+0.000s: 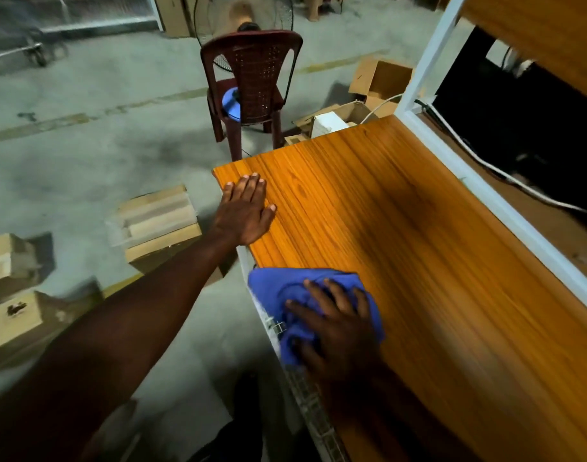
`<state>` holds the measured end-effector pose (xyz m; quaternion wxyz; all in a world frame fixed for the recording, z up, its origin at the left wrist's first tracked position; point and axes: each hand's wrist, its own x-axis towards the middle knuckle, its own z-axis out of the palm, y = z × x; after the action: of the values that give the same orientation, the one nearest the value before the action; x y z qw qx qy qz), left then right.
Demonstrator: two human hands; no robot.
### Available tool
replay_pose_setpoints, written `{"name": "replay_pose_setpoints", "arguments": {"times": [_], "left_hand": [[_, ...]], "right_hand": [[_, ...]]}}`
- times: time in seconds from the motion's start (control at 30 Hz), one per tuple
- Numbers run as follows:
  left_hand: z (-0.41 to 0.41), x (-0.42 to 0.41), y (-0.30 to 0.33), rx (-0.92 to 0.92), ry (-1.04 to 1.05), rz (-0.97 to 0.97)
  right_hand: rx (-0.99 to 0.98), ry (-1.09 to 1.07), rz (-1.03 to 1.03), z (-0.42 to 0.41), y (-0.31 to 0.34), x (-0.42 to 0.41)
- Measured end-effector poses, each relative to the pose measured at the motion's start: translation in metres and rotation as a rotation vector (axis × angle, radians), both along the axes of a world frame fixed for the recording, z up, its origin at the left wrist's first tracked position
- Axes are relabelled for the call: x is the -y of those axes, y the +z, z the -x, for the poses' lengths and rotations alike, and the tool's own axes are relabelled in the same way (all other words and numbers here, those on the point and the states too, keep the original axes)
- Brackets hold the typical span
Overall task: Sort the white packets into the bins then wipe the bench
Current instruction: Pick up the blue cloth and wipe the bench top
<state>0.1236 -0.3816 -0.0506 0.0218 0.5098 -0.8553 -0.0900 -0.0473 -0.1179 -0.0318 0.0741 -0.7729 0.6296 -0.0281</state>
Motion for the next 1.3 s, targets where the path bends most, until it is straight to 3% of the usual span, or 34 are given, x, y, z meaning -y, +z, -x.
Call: {"name": "replay_pose_setpoints", "arguments": {"times": [0.1, 0.2, 0.33, 0.43, 0.6, 0.7, 0.8, 0.87, 0.97, 1.17, 1.3], "left_hand": [[0.005, -0.005, 0.002, 0.016, 0.032, -0.001], [0.022, -0.027, 0.007, 0.042, 0.035, -0.028], [0.064, -0.073, 0.009, 0.014, -0.024, -0.027], [0.086, -0.089, 0.002, 0.041, 0.004, -0.051], [0.088, -0.088, 0.000, 0.041, 0.024, -0.016], [0.088, -0.089, 0.001, 0.050, 0.020, -0.016], [0.086, -0.089, 0.002, 0.049, 0.016, -0.024], [0.085, -0.089, 0.003, 0.050, 0.013, -0.023], [0.088, -0.089, 0.001, 0.038, 0.007, -0.013], [0.084, -0.090, 0.001, 0.051, 0.004, -0.013], [0.087, -0.091, 0.000, 0.061, -0.003, -0.011]], "right_hand": [[-0.056, -0.308, 0.023, 0.108, -0.007, 0.017], [-0.126, -0.644, -0.080, 0.251, -0.007, 0.006], [-0.093, -0.817, -0.148, 0.340, 0.002, -0.019], [-0.054, -0.722, -0.149, 0.302, 0.005, -0.021], [0.064, -0.205, 0.050, 0.120, -0.005, -0.076], [0.065, 0.043, 0.012, 0.024, -0.002, -0.112], [0.040, 0.167, 0.046, 0.014, -0.006, -0.122], [0.093, 0.066, 0.071, 0.043, -0.010, -0.115], [0.043, -0.255, 0.099, 0.127, -0.010, -0.097], [-0.062, -0.878, -0.095, 0.348, -0.002, -0.119], [-0.020, -0.984, -0.144, 0.356, -0.001, -0.126]]}}
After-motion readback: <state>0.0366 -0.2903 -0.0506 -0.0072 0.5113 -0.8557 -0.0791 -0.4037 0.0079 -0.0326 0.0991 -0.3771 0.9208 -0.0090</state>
